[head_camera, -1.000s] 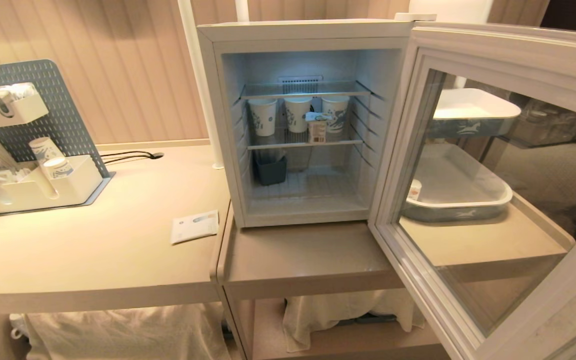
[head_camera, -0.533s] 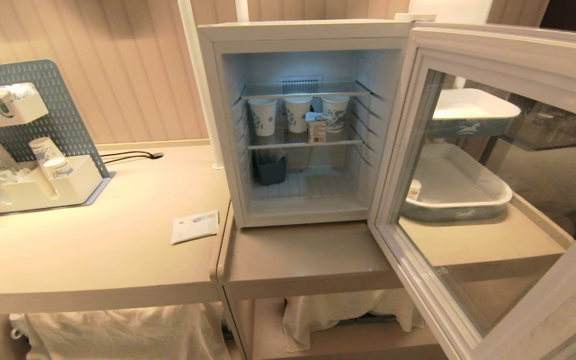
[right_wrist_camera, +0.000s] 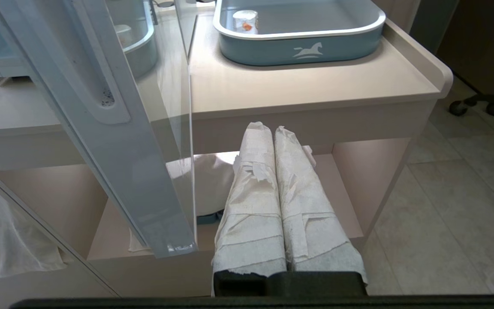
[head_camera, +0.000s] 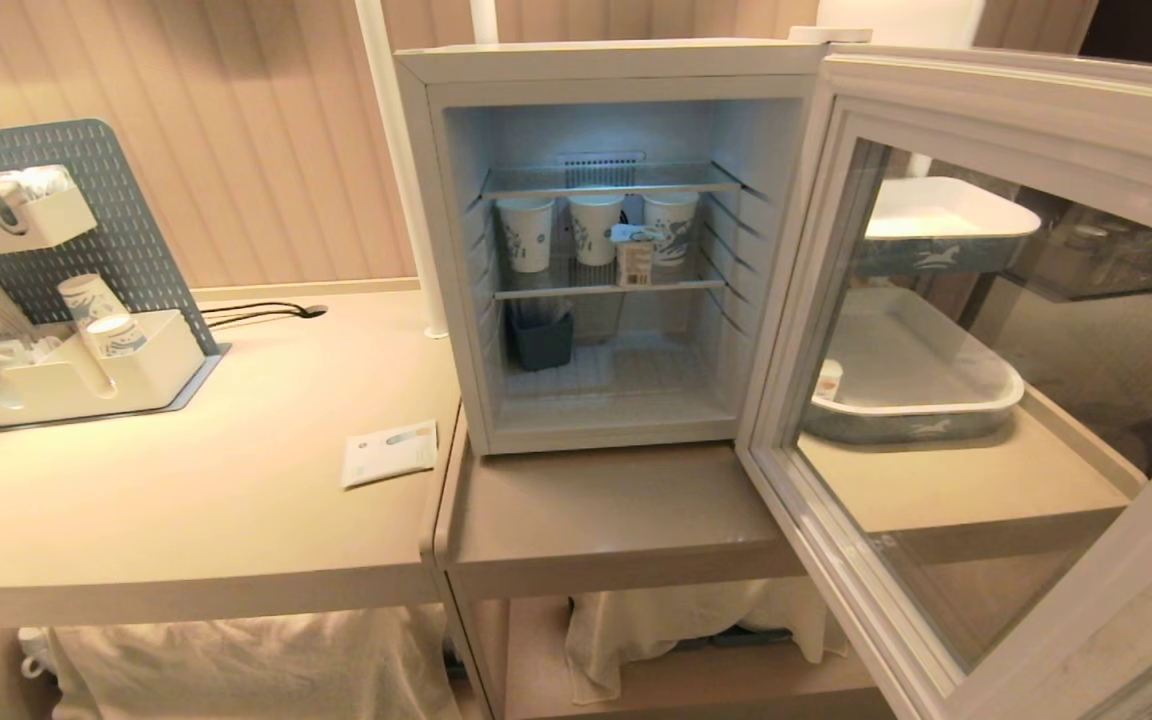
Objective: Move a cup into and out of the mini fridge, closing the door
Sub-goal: Take the yoghurt out of the freezer
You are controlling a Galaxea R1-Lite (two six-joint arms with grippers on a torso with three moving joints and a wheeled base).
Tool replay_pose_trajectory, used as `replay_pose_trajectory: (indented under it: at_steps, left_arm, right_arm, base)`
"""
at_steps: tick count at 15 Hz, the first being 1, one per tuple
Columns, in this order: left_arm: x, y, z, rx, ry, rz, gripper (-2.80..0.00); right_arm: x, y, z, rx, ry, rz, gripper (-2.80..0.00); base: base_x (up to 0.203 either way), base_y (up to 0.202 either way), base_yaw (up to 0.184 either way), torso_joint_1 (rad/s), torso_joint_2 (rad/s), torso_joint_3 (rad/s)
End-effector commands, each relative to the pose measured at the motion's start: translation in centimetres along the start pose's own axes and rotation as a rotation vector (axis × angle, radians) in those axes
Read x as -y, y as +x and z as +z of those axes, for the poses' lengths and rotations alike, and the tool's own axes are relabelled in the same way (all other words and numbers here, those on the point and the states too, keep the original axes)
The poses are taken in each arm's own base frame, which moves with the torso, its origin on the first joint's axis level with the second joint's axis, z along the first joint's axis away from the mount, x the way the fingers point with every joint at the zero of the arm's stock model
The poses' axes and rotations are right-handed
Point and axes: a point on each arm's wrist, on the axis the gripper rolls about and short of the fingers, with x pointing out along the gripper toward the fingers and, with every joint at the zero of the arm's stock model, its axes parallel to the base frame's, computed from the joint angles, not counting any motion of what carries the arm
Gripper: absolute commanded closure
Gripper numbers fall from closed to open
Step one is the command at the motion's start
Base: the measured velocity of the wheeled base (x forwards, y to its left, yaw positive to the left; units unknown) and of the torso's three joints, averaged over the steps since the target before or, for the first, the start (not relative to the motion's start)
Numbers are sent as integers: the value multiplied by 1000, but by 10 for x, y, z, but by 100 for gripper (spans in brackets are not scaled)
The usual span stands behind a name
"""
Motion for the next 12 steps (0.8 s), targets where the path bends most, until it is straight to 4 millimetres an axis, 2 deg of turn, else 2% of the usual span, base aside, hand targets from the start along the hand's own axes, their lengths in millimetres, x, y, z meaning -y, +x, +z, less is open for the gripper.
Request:
replay_pose_trajectory:
  at_steps: [1, 3, 5, 10, 12]
  left_arm:
    - [2, 59, -31, 115, 101, -20, 0]
    - [1, 80, -56, 110, 237, -114, 0]
    - [4, 81, -55, 163, 419, -221, 0]
    - [5, 80, -53, 167, 334, -241, 0]
    - [5, 80, -53, 167, 333, -242, 0]
  right_arm:
    - [0, 0, 0, -2, 0, 1, 0]
    - [0, 0, 0, -2, 0, 1, 0]
    - [0, 0, 0, -2, 0, 1, 0]
    - [0, 0, 0, -5, 0, 1, 0]
    - [0, 0, 0, -5, 0, 1, 0]
  base:
    - [0, 0, 0, 0, 0, 0]
    - [0, 0, 0, 0, 0, 0]
    - [0, 0, 0, 0, 0, 0]
    - [0, 0, 0, 0, 0, 0]
    - [-155, 0, 2, 3, 12, -5]
